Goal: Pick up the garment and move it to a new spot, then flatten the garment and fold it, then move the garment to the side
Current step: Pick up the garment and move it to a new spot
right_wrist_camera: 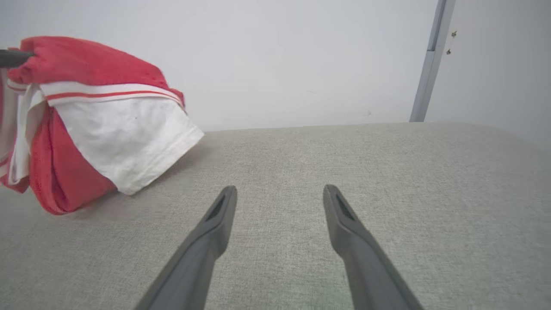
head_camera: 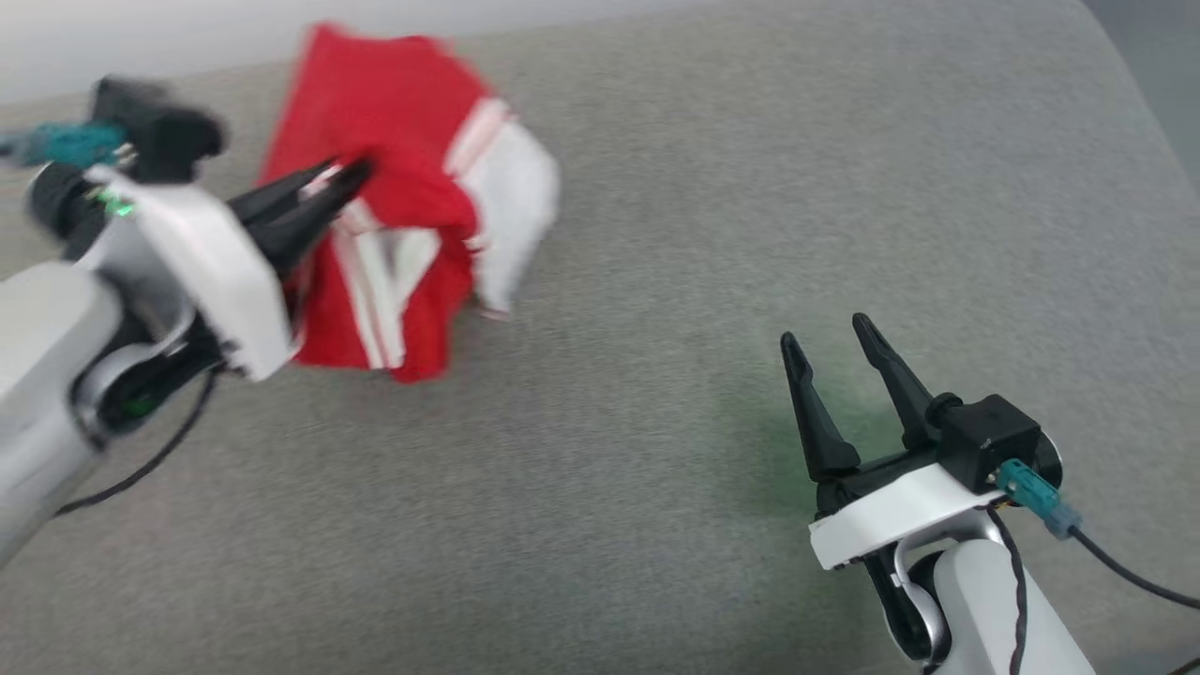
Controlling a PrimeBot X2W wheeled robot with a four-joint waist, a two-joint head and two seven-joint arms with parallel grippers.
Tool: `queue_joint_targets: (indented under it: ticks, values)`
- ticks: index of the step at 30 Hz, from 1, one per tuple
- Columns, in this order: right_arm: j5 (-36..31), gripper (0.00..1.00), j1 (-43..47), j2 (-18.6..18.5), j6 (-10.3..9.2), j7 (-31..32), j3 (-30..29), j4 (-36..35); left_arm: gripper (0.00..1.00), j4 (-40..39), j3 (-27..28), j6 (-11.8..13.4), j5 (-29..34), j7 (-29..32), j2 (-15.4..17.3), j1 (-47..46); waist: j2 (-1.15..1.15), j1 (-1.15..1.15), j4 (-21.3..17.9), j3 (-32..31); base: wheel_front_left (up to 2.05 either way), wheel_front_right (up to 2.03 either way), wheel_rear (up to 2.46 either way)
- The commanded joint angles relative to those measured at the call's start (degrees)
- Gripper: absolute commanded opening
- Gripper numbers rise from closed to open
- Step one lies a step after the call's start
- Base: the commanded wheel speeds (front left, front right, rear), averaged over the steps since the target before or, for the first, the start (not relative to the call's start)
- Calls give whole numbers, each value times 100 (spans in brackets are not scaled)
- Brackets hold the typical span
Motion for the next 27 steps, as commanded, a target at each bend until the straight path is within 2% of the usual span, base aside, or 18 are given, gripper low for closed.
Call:
queue_joint_targets:
  ticks: [1, 6, 9, 12, 22, 27]
  values:
    - [106, 100, 12, -3, -4, -13, 7, -59, 0, -98, 28, 14, -87, 18, -172, -167, 0, 0, -268, 149, 0, 0, 0]
    - [348, 100, 93, -1, -4, -13, 4, -212, 0, -272, -31, 14, -51, 63, -733, -549, 0, 0, -648, 363, 0, 0, 0]
    - [466, 100, 115, -1, -4, -13, -19, -286, 0, -163, -198, 14, 54, 123, -922, -537, 0, 0, -867, 456, 0, 0, 0]
    - [520, 100, 138, -1, -4, -13, -13, -340, 0, 16, -306, 14, 127, 171, -917, -425, 0, 0, -1013, 501, 0, 0, 0]
    - [804, 100, 294, 0, -4, -13, 29, -526, 0, 666, -570, 14, 1123, 681, -683, 253, 0, 0, -1472, 720, 0, 0, 0]
    - [943, 100, 349, -1, -4, -13, 121, -603, 0, 791, -629, 13, 1656, 1220, -612, 612, 0, 0, -1635, 847, 0, 0, 0]
